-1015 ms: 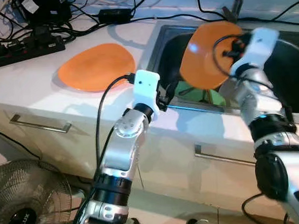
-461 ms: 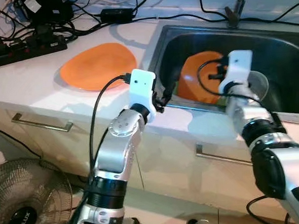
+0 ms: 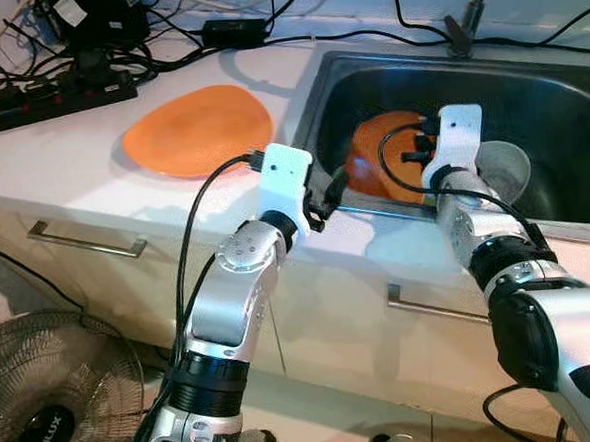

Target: Kitchen organization

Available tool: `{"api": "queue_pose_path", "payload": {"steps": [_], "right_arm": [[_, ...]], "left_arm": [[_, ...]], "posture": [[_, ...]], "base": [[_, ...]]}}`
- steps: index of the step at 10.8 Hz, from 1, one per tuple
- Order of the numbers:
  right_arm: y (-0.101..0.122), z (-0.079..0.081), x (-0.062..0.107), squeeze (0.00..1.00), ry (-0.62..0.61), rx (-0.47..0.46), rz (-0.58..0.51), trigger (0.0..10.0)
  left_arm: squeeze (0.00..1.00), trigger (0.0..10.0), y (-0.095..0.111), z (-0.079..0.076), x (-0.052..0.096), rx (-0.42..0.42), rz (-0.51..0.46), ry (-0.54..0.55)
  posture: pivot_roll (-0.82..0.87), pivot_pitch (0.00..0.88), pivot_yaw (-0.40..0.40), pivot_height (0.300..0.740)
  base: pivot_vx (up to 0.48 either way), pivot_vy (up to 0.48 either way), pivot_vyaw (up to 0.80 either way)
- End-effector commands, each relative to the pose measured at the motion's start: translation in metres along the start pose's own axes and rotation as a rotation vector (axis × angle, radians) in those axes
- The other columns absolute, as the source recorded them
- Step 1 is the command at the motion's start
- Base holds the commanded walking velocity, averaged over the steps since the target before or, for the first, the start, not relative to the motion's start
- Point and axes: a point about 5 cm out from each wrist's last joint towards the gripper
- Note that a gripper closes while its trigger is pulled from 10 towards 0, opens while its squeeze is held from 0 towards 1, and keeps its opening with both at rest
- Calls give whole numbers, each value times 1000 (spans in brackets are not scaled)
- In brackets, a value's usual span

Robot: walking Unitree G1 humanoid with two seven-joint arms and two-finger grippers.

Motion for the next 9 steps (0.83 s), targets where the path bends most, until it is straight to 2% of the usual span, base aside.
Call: {"api": "queue_pose_path", "payload": {"steps": [1, 2, 3, 4, 5, 6, 7, 9], "right_arm": [[6, 4, -2, 1000, 13, -2, -19, 10000], [6, 4, -2, 1000, 14, 0, -21, 10000], [8, 3, -2, 0, 9, 4, -32, 10000], [11, 3, -2, 0, 3, 1, -46, 10000], [26, 4, -3, 0, 4, 14, -137, 10000], [39, 8, -3, 0, 31, -3, -220, 10000], [57, 13, 2, 0, 69, -20, -359, 10000], [68, 16, 18, 0, 106, -46, -490, 10000]], "left_arm": [[0, 10000, 0, 0, 3, -4, 4, -6], [0, 10000, -1, 0, 3, -12, 9, -6], [0, 10000, -1, 0, 3, -18, 11, -5], [0, 10000, -1, 0, 3, -21, 8, -3], [0, 10000, 2, 2, 3, -31, -24, 16], [0, 10000, 4, 6, 3, -69, -59, 48], [0, 10000, 8, 16, 4, -130, -133, 127], [0, 10000, 10, 28, 7, -228, -169, 199]], "posture": [[115, 55, 35, 740], [116, 54, 35, 740], [112, 55, 36, 740], [110, 55, 36, 740], [105, 58, 37, 740], [92, 68, 37, 740], [78, 76, 37, 740], [59, 86, 36, 740]], "base": [[0, 0, 0], [0, 0, 0], [0, 0, 0], [0, 0, 0], [0, 0, 0], [0, 0, 0], [0, 0, 0], [0, 0, 0]]}}
Point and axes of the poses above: a point about 5 cm out from each wrist's last joint towards the gripper, its own x axis pointing back from the gripper into the wrist, its own y axis along the axis of the wrist's last joint, z = x × y, and after that the axes turned 2 degrees about -x, right-handed
